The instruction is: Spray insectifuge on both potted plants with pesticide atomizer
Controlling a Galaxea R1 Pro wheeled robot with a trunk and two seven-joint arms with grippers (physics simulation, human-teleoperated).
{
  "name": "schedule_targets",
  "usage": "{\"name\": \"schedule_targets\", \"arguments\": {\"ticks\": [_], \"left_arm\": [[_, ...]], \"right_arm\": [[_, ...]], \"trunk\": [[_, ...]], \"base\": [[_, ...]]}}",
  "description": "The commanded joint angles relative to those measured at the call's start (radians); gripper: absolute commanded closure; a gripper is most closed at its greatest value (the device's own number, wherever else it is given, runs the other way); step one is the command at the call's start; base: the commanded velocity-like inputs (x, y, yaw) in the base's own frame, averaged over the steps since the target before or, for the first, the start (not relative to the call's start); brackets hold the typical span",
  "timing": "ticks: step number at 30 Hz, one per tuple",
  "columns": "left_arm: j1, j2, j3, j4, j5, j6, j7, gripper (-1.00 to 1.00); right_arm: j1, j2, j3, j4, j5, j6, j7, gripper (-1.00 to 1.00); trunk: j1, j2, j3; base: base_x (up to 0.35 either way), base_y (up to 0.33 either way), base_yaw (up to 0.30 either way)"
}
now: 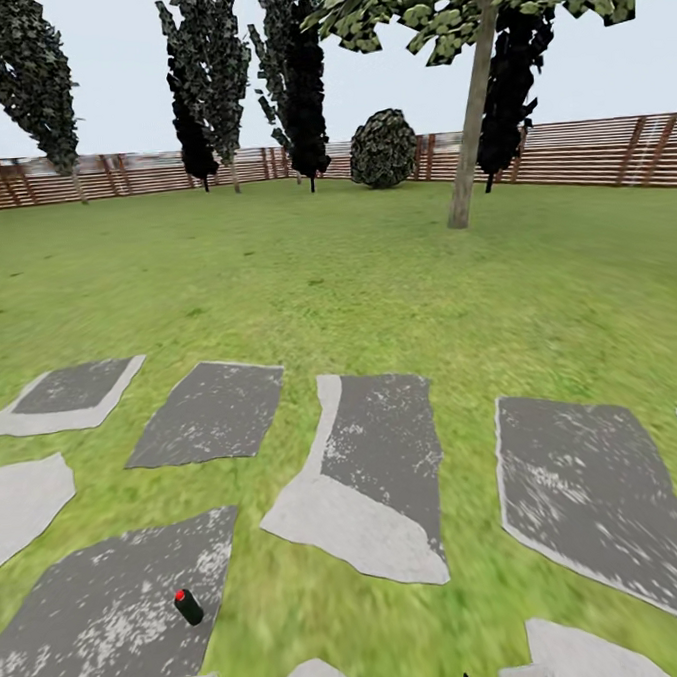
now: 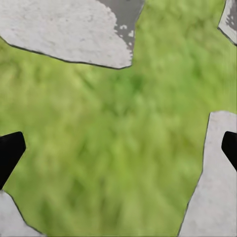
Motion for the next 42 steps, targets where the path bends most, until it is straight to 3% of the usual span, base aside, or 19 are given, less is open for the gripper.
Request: {"name": "schedule_targets", "arguments": {"ticks": [1,42], "left_arm": [[0.0,0.0,0.001,0.001,-0.002,-0.003,0.002,-1.0],[0.0,-0.001,0.001,0.001,-0.002,-0.003,0.001,-1.0]], "right_arm": [[0.0,0.001,0.001,0.0,0.01,-0.002,-0.008,-1.0],[0.0,0.003,0.002,0.019,0.011,-0.002,-0.008,-1.0]], "trunk": [[0.0,0.0,-0.001],[0.0,0.0,-0.028]], "base": [[0.0,0.0,0.279],[0.0,0.0,0.274]]}}
